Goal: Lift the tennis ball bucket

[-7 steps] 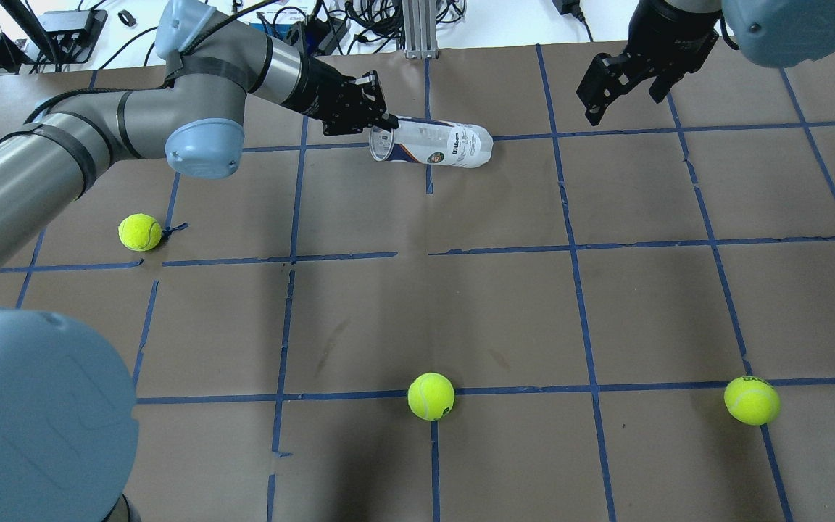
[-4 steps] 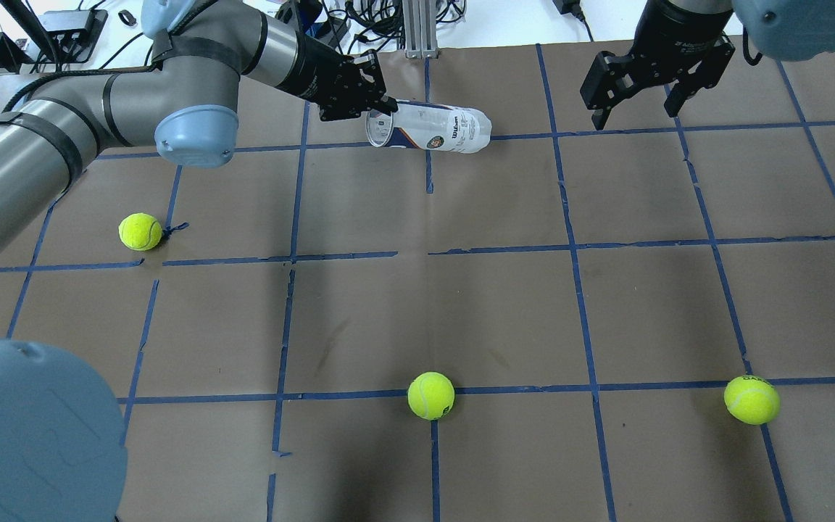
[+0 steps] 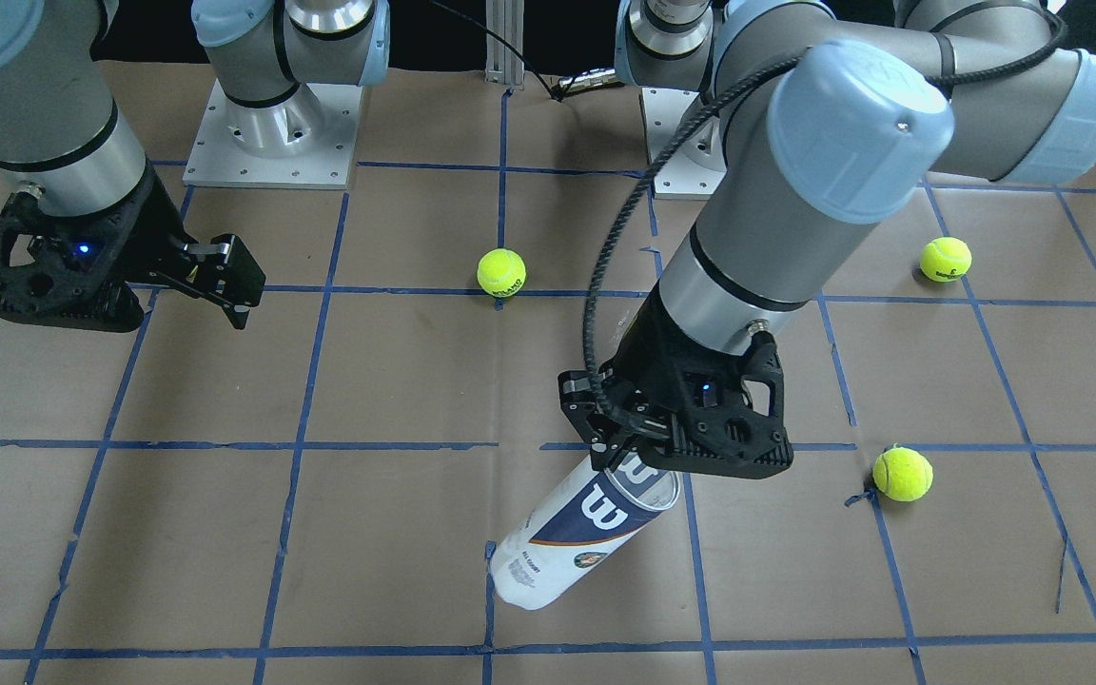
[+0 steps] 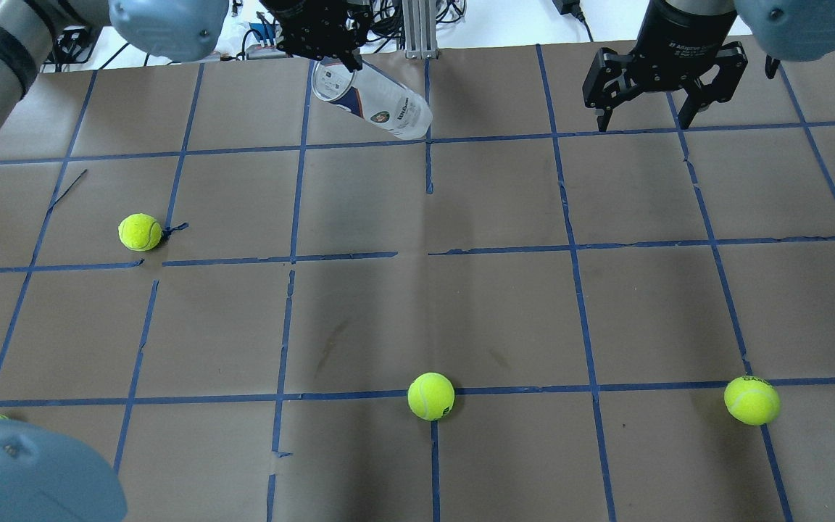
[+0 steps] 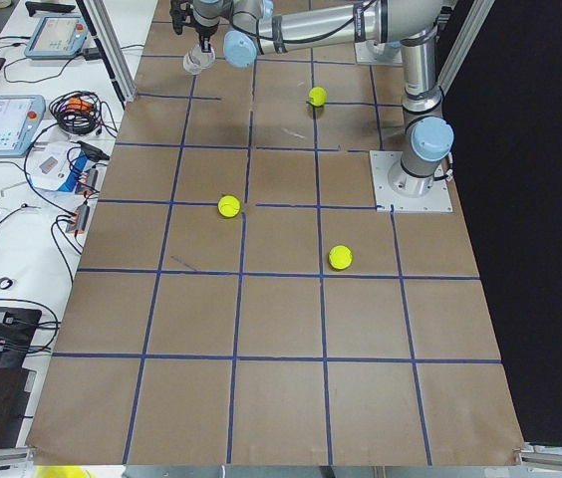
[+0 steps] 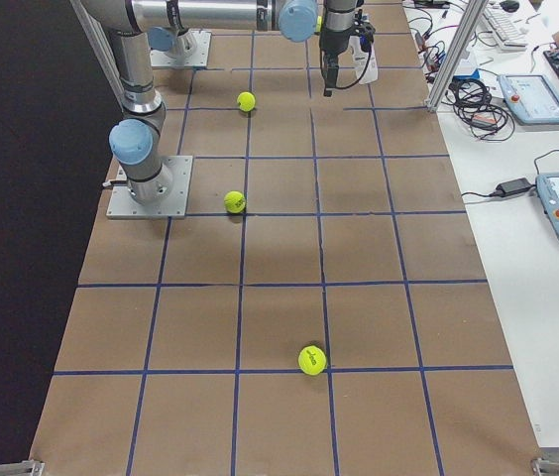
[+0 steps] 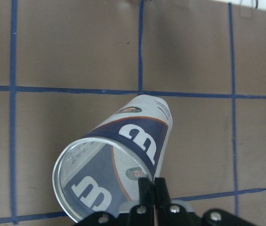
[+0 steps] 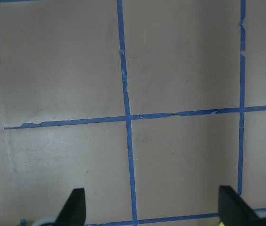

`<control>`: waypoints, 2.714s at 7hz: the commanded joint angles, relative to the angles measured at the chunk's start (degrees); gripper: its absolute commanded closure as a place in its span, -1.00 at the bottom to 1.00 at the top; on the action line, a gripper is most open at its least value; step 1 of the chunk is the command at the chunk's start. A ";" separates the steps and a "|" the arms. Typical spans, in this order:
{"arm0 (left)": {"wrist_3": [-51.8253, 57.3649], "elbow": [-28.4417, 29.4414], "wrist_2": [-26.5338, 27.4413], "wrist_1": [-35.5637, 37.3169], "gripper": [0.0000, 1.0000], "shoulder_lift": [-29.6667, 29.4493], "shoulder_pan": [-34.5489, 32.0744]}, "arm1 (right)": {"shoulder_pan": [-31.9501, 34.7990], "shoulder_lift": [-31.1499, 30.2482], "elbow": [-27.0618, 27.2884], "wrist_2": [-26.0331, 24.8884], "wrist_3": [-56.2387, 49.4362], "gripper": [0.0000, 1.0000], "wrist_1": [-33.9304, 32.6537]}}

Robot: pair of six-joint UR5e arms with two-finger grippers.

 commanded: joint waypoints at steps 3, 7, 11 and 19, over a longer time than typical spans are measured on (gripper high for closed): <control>12.52 4.99 22.58 -4.59 1.00 -8.87 -8.05 | 3.00 -0.07 0.15 1.16 1.79 -1.00 -0.47; 12.80 4.90 22.24 -6.52 0.60 -9.68 -8.05 | 2.66 0.11 0.50 2.84 1.44 -1.00 -0.38; 12.97 5.17 21.19 -5.11 -0.99 -6.62 -7.36 | 2.48 0.19 0.50 2.84 1.52 -1.00 -0.47; 11.57 -20.22 13.11 -2.74 -1.00 19.14 3.99 | 2.30 0.19 0.50 2.58 1.44 -1.00 -0.73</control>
